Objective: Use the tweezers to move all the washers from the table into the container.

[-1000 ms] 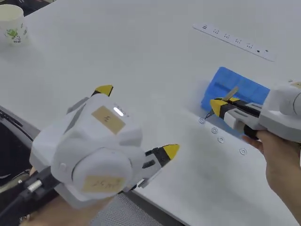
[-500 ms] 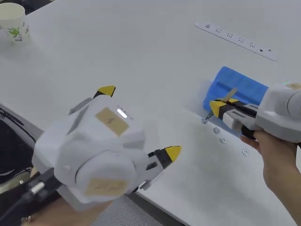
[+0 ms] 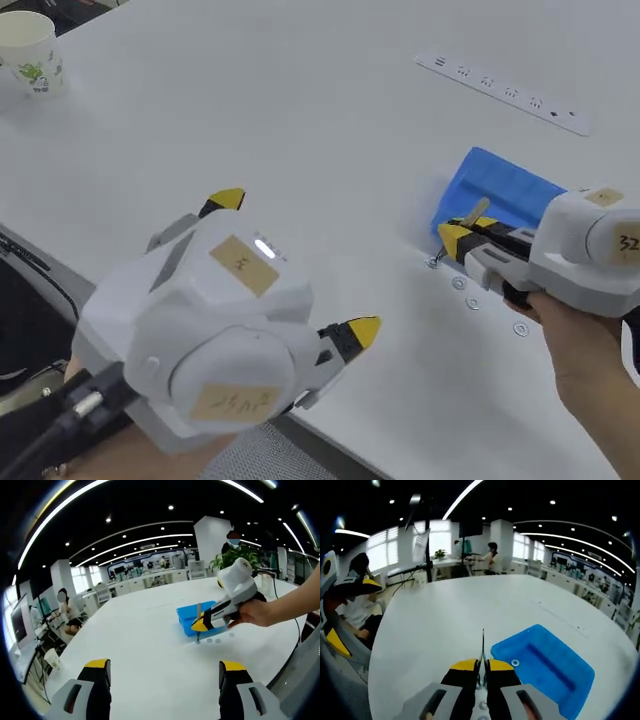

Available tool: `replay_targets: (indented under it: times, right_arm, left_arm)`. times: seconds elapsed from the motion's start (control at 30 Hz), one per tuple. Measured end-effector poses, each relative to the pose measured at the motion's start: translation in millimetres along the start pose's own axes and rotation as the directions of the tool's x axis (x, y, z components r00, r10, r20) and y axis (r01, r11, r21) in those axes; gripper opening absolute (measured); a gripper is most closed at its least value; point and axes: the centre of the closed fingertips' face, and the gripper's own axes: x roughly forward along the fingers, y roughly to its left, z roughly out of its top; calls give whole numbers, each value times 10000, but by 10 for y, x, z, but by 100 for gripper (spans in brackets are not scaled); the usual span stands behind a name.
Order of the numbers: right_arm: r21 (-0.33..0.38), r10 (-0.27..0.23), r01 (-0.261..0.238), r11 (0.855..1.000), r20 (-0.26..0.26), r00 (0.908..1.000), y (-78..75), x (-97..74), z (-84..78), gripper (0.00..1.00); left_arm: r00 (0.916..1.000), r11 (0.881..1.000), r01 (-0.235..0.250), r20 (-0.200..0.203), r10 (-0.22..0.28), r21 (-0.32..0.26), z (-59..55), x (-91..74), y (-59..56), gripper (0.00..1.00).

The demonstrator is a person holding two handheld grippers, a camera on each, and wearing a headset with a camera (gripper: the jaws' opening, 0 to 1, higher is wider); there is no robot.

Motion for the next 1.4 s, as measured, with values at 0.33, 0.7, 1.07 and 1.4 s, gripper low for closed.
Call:
replay_targets:
  times: [0.33,0.7,1.07,1.4]
  right_arm:
    - [368,247,-241,9990,-154,9996,23,4,4,2]
    - [906,551,-580,9942,346,9979,25,-157,211,2]
    - [630,-7,-45,9980,821,9966,-214,-323,447,2]
    - [754,-454,371,9965,1110,9928,-411,-311,541,2]
  left_arm:
    - [9999,9999,-72,-94,73,94,-20,1,14,90]
    - [9998,9998,-53,-207,57,213,-42,6,8,90]
    - [9997,9995,-58,-221,64,295,-42,6,3,89]
    - [9992,9993,-63,-385,77,367,-71,12,0,88]
